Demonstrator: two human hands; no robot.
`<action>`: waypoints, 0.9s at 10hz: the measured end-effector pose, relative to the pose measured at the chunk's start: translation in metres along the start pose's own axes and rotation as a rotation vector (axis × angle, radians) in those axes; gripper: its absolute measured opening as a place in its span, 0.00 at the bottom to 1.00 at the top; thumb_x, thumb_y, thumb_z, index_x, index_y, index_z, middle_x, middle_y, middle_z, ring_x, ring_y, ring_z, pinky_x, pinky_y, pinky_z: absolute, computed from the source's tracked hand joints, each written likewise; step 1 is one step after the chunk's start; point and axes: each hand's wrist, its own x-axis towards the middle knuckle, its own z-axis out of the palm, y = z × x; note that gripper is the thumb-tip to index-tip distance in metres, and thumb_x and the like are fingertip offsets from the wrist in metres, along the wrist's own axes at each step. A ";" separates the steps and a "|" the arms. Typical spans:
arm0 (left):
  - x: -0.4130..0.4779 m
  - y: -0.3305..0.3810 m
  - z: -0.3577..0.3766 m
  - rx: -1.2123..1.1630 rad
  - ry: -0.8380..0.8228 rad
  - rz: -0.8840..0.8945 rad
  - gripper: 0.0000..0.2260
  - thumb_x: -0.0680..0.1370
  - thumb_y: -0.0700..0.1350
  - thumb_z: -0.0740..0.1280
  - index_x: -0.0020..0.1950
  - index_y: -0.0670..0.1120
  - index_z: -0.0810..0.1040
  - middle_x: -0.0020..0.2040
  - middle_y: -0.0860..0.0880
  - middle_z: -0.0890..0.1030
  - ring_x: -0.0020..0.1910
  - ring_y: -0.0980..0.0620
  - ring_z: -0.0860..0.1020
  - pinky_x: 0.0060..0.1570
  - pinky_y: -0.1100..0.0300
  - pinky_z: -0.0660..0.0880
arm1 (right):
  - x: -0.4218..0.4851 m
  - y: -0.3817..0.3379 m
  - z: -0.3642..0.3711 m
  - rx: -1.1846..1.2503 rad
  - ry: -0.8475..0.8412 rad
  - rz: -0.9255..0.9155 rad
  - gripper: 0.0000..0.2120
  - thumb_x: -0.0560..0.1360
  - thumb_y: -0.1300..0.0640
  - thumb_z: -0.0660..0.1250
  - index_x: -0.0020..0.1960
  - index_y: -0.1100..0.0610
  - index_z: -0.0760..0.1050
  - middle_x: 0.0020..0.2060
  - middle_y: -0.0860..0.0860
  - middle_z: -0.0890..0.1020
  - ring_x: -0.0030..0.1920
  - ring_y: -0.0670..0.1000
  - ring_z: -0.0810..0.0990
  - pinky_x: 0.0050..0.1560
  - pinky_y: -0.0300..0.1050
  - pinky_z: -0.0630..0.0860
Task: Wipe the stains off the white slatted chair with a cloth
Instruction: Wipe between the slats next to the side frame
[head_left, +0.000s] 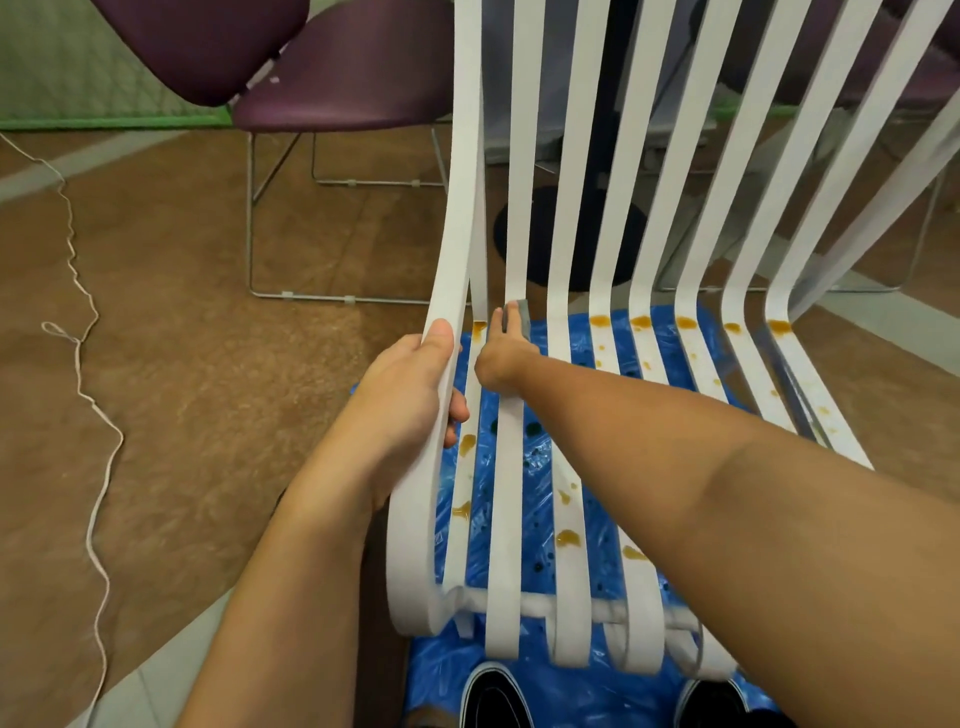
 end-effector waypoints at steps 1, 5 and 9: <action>0.001 -0.001 0.001 0.019 0.012 -0.004 0.18 0.85 0.60 0.55 0.60 0.50 0.76 0.30 0.51 0.79 0.25 0.55 0.74 0.26 0.62 0.73 | 0.004 0.002 0.004 -0.021 -0.006 -0.007 0.42 0.79 0.62 0.60 0.79 0.57 0.32 0.77 0.52 0.29 0.78 0.62 0.50 0.70 0.55 0.66; 0.008 -0.003 0.001 0.085 0.042 0.015 0.18 0.84 0.62 0.55 0.58 0.51 0.77 0.32 0.49 0.81 0.28 0.53 0.76 0.35 0.56 0.75 | -0.042 0.008 0.034 -0.007 0.035 -0.037 0.45 0.77 0.63 0.62 0.79 0.55 0.32 0.77 0.49 0.29 0.74 0.69 0.57 0.66 0.57 0.73; 0.037 -0.038 -0.009 -0.170 0.075 -0.153 0.24 0.84 0.61 0.57 0.54 0.43 0.82 0.43 0.44 0.82 0.37 0.49 0.80 0.39 0.55 0.77 | -0.111 0.013 0.058 -0.131 0.125 -0.124 0.39 0.75 0.64 0.70 0.79 0.61 0.51 0.80 0.54 0.45 0.71 0.67 0.63 0.67 0.57 0.71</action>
